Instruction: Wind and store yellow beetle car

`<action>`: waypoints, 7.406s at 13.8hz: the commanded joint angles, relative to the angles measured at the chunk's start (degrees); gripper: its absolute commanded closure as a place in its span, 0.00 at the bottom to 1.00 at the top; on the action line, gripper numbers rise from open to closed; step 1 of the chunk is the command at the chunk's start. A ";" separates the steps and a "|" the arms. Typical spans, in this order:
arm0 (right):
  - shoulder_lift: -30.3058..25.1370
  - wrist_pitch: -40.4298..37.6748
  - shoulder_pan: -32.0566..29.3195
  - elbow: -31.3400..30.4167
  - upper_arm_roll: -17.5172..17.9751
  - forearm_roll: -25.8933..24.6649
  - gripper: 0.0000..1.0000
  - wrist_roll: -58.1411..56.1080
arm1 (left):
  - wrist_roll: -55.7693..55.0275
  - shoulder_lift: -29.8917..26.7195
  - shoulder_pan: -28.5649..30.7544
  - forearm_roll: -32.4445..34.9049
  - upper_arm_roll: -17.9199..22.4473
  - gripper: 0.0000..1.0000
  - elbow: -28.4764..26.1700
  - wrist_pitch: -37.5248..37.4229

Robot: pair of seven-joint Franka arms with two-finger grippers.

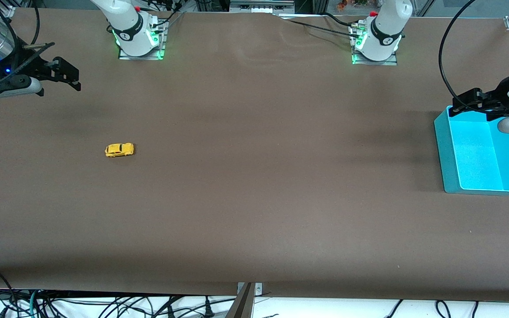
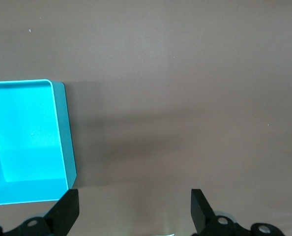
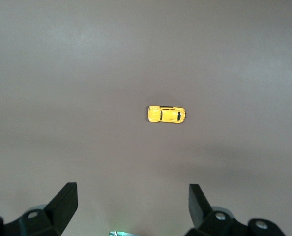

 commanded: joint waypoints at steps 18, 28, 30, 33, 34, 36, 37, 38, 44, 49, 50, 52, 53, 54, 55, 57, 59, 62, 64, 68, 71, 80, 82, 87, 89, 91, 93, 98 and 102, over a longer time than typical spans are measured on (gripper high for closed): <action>-1.00 -2.96 0.56 0.75 0.05 -0.61 0.00 0.91 | -0.29 0.86 -0.23 1.70 -0.23 0.00 1.89 -0.28; -1.00 -2.87 0.65 0.48 0.05 -0.70 0.00 0.91 | -0.30 0.86 -0.23 1.70 -0.23 0.00 1.89 -0.28; -1.00 -2.78 0.65 0.48 0.05 -0.70 0.00 0.91 | -0.29 0.86 -0.15 1.62 -0.23 0.00 1.89 -0.37; -1.00 -2.78 0.65 0.48 0.05 -0.70 0.00 0.91 | -0.30 0.86 -0.15 1.61 -0.23 0.00 1.89 -0.37; -1.00 -2.78 0.65 0.40 0.05 -0.70 0.00 0.91 | -0.30 0.86 -0.15 1.61 -0.23 0.00 1.89 -0.37; -1.00 -2.78 0.65 0.40 0.05 -0.70 0.00 0.91 | -0.30 0.86 -0.15 1.61 -0.23 0.00 1.89 -0.28; -1.00 -2.78 0.65 0.40 0.05 -0.70 0.00 0.91 | -0.21 0.86 -0.15 1.61 -0.23 0.00 1.89 -0.28; -1.00 -2.69 0.65 0.40 0.05 -0.70 0.00 0.91 | -0.21 0.86 -0.15 1.53 -0.23 0.00 1.89 -0.37; -1.00 -2.60 0.65 0.39 0.05 -0.70 0.00 0.91 | -0.21 0.86 -0.15 1.53 -0.23 0.00 1.89 -0.28; -1.00 -2.52 0.65 0.31 0.05 -0.70 0.00 0.91 | -0.12 0.95 0.38 1.44 -0.23 0.00 1.89 -0.37; -1.00 -2.52 0.65 0.31 0.05 -0.78 0.00 0.91 | -0.12 0.86 0.38 1.44 -0.23 0.00 1.89 -0.28; -0.91 -2.26 0.65 0.13 0.05 -0.78 0.00 0.91 | -0.21 0.95 0.29 1.35 -0.23 0.00 1.89 -0.28; -0.65 -1.91 0.65 -0.74 0.05 -0.70 0.00 0.82 | -0.21 0.95 0.21 1.35 -0.23 0.00 1.89 -0.37; -0.13 -1.21 0.65 -1.70 0.05 -0.78 0.00 -0.05 | -0.21 0.95 0.20 1.35 -0.23 0.00 1.89 -0.28; 0.23 0.45 0.65 -3.11 0.14 -0.78 0.00 -3.02 | -0.21 0.95 0.20 1.35 -0.23 0.00 1.89 -0.28; 2.68 2.75 0.65 -4.44 0.05 -0.70 0.00 -13.54 | -0.38 1.21 -0.23 1.26 -0.23 0.00 1.97 -0.28; 4.71 6.07 0.56 -6.01 0.05 -0.78 0.00 -22.52 | -0.38 1.21 -0.23 1.26 -0.23 0.00 1.97 -0.28; 7.08 14.50 0.56 -11.01 -0.04 -1.83 0.00 -36.31 | -0.30 1.21 -0.23 1.26 -0.23 0.00 1.97 -0.28; 9.54 21.44 0.47 -14.79 -0.47 -2.19 0.00 -48.87 | -0.30 1.21 -0.23 1.17 -0.23 0.00 1.97 -0.28; 14.10 38.58 -0.66 -23.32 -0.92 -2.19 0.00 -64.97 | -0.30 1.21 -0.32 1.17 -0.23 0.00 1.97 -0.28; 18.59 44.65 -2.51 -25.61 -0.92 -2.19 0.00 -73.69 | -0.30 1.21 -0.32 1.09 -0.32 0.00 1.97 -0.28; 26.07 61.37 -4.62 -31.07 -0.92 -1.93 0.00 -86.11 | -0.30 1.21 -0.41 1.00 -0.40 0.00 1.97 -0.28; 26.77 62.25 -4.71 -31.16 -0.92 -1.84 0.00 -86.11 | -0.21 1.21 -0.32 0.91 -0.40 0.00 1.97 -0.28; 27.39 64.37 -4.63 -32.39 -0.92 -1.75 0.55 -85.93 | -0.21 1.21 -0.32 0.91 -0.40 0.00 1.97 -0.28; 27.30 64.11 -4.62 -32.30 -0.92 -1.75 0.87 -85.93 | -0.21 1.21 -0.41 1.00 -0.40 0.00 1.97 -0.28; 26.95 63.58 -4.62 -32.21 -0.39 -1.92 1.00 -85.84 | -0.21 1.21 -0.32 1.00 -0.40 0.00 1.97 -0.28; 26.08 62.18 -4.62 -31.69 1.18 -2.19 1.00 -85.41 | -0.12 1.21 -0.32 1.00 -0.40 0.00 1.97 -0.28; 25.54 61.73 -4.54 -30.45 9.10 -2.10 1.00 -79.18 | -0.12 1.21 -0.32 1.00 -0.40 0.00 1.97 -0.28; 27.91 63.04 -4.54 -30.45 9.10 -1.93 1.00 -79.08 | -0.12 1.30 -0.41 0.91 -0.40 0.00 1.80 -0.54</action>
